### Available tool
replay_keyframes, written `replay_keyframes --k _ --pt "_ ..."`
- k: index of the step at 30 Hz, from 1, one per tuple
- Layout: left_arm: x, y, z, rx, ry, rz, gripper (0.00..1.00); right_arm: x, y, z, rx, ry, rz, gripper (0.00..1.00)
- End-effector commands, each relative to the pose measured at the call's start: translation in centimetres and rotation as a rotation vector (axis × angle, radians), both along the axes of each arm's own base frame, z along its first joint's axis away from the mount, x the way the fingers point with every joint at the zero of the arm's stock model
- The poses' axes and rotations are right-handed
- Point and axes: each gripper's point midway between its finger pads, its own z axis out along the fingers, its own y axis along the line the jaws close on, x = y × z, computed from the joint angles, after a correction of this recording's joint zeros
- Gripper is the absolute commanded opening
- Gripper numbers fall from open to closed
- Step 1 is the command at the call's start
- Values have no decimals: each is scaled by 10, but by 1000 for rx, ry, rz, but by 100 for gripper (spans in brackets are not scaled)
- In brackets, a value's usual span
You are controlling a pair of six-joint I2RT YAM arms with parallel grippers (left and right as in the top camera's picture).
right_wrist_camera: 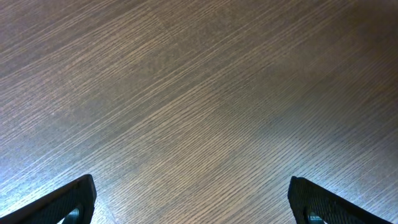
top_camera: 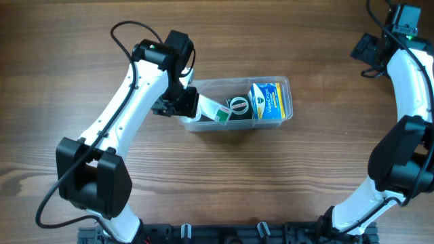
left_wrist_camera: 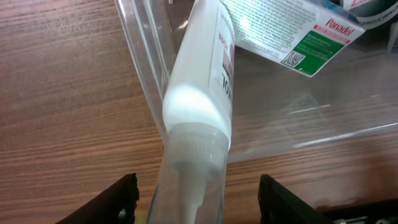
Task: Pack container
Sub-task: 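Carry the spray bottle with the left gripper into the container's left end, then open the left gripper to release the spray bottle in the container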
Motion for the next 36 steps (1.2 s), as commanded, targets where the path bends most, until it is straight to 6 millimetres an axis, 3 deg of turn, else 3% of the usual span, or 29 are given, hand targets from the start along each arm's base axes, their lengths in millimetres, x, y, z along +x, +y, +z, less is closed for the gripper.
replay_keyframes --k 1,23,30,36 --pt "0 0 -6 -3 17 21 57 -2 -1 -8 4 18 3 100" --pt "6 -6 -5 -32 -4 22 23 -2 -1 -8 4 18 3 100" --pt "19 -17 23 -91 -56 20 24 -2 -1 -8 4 19 3 100" --pt "15 -15 23 -84 -40 20 27 -2 -1 -8 3 18 2 100"
